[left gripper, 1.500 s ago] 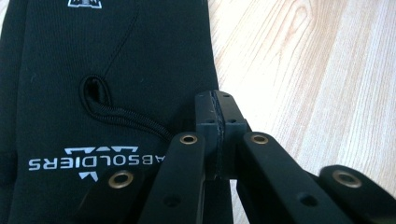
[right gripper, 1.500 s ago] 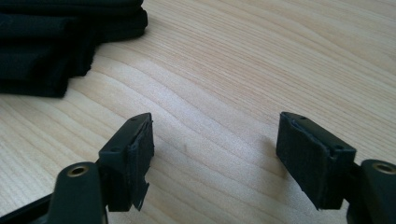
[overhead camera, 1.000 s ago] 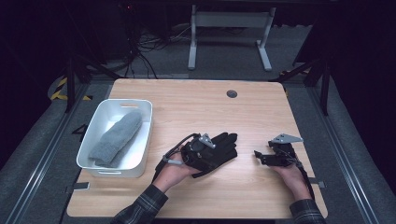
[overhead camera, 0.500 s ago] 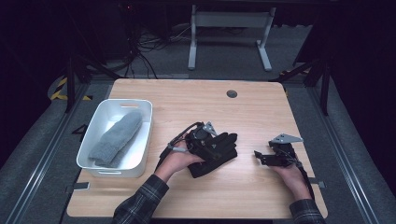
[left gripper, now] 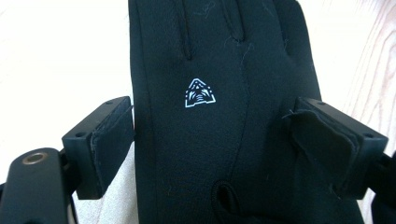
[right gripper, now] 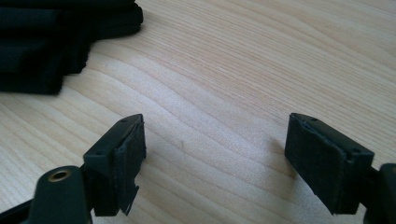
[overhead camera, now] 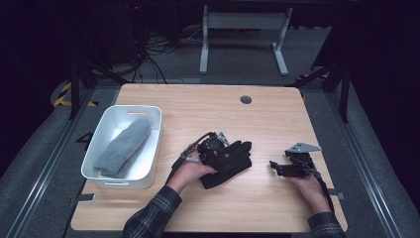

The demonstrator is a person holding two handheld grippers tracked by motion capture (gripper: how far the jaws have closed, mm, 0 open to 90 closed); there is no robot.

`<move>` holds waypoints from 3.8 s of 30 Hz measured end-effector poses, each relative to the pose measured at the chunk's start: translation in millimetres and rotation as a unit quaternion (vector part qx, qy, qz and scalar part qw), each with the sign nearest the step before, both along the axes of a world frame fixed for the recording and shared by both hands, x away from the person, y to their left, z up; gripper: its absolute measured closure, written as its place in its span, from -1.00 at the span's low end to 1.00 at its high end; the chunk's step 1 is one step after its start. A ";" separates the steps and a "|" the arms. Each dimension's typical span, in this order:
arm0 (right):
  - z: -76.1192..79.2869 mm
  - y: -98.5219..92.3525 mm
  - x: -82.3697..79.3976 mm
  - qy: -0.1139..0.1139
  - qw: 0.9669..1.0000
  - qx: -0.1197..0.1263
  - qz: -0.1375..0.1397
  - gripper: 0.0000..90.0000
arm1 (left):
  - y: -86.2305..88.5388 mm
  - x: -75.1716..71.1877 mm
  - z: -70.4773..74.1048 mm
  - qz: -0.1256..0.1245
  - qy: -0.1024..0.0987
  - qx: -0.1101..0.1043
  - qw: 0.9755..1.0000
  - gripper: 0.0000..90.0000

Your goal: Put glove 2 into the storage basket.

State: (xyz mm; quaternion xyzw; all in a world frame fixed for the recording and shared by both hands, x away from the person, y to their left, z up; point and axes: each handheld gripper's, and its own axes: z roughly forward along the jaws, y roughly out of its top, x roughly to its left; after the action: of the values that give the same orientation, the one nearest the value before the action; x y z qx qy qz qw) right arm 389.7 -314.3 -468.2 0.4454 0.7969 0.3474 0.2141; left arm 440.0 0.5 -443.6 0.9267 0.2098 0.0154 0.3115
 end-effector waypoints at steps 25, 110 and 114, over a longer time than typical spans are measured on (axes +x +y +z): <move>0.0 0.3 -0.2 0.000 1.000 0.001 0.001 -0.53 | 0.3 -4.2 -6.7 -0.033 0.018 -0.002 0.999 -0.09; 0.0 0.4 -0.2 0.000 1.000 0.001 0.002 -0.53 | 73.1 -18.6 106.8 0.035 0.023 -0.066 0.997 0.48; 0.0 0.3 -0.2 0.000 1.000 0.001 0.002 -0.53 | 81.8 -17.2 111.2 0.043 0.022 -0.068 0.997 0.48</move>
State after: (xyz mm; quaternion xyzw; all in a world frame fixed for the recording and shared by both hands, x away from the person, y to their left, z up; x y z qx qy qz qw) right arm 389.5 -313.9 -468.2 0.4442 0.7975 0.3484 0.2131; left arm 422.9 82.3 -332.4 0.8935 0.2567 -0.0063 0.3683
